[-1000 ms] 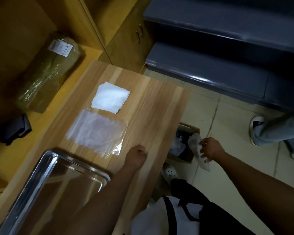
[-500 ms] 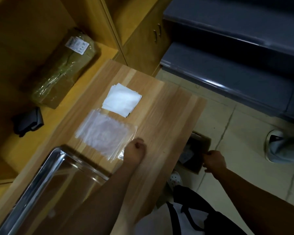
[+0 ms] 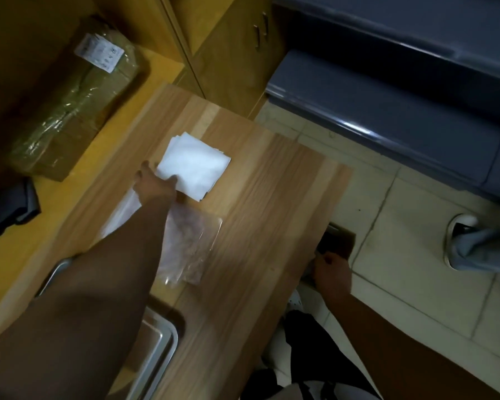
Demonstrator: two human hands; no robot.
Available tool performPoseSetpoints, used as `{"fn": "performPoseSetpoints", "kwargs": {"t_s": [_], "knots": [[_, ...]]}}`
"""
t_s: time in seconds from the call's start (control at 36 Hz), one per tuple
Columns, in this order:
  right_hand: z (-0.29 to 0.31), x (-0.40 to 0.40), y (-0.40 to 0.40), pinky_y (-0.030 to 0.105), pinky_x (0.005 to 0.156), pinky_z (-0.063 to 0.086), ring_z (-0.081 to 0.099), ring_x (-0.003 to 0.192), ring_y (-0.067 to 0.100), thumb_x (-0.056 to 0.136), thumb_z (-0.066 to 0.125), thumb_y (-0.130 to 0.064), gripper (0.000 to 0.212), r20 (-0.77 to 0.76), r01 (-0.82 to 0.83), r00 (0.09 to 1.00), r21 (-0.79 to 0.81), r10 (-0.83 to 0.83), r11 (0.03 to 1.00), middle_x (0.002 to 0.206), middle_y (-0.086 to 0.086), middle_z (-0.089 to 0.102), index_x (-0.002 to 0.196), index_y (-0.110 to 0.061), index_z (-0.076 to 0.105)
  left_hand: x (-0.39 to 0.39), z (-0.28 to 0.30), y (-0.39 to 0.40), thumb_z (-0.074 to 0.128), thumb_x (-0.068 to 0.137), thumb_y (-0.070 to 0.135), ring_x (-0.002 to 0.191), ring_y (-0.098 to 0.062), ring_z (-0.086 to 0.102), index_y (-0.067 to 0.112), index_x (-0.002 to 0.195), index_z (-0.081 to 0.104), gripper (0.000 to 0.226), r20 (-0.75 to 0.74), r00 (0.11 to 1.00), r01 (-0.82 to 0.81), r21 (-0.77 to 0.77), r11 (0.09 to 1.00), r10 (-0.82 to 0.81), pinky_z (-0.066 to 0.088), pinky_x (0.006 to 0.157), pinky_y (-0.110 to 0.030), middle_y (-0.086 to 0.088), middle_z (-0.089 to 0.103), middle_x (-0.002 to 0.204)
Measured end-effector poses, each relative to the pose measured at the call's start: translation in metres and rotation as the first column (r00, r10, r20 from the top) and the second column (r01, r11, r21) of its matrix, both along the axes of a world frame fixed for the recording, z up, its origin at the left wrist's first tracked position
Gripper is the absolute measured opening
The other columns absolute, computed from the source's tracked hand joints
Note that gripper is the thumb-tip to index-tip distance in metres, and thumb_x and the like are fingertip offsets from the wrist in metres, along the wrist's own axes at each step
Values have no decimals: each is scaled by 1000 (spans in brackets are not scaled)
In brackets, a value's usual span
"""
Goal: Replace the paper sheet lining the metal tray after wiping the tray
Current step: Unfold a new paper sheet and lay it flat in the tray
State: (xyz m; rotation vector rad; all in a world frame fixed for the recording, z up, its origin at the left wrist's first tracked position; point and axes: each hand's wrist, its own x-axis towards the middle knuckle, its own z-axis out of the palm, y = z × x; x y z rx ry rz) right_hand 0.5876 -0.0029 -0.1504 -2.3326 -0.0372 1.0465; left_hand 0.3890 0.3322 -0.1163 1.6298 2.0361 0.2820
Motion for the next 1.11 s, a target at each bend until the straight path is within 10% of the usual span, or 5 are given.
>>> {"fn": "performPoseSetpoints", "kwargs": {"t_s": [0.33,0.69,0.83,0.94,1.11], "knots": [[-10,11,-4,31,55,39,51,55,24,89,56,-16,27,2,53,999,4,-53,999,61,14,55,67,-1,59,2,-18,16,60,79,22,111,-37,57,13,117,62,39,-120,993,29,125,992,-14,49,96,-50,-13,62,120],[21,34,10,36,58,35,44,61,24,86,51,-11,23,66,275,960,-19,-274,961,68,17,50,62,-9,52,20,51,-33,56,91,19,68,-5,48,24,100,53,11,586,793,-287,116,951,168,42,68,-27,8,52,80],[54,17,31,32,56,42,61,70,37,96,46,-16,27,112,155,981,37,-158,987,81,24,63,89,0,66,5,83,-67,42,81,21,93,-22,59,44,93,56,29,685,691,-328,12,945,231,49,74,-39,-5,62,116],[80,-14,49,26,53,39,51,61,15,96,52,-22,21,173,-71,983,103,53,992,91,14,62,110,-5,54,-6,120,-103,36,93,8,85,-19,57,41,101,56,40,794,532,-341,-118,933,295,48,62,-34,4,59,103],[97,-83,69,27,95,35,40,127,18,80,75,-34,92,287,-449,886,344,363,824,147,4,33,151,-29,16,-42,156,-150,43,95,3,83,-19,59,31,111,64,38,872,296,-403,-256,879,390,49,62,-30,-1,63,104]]}}
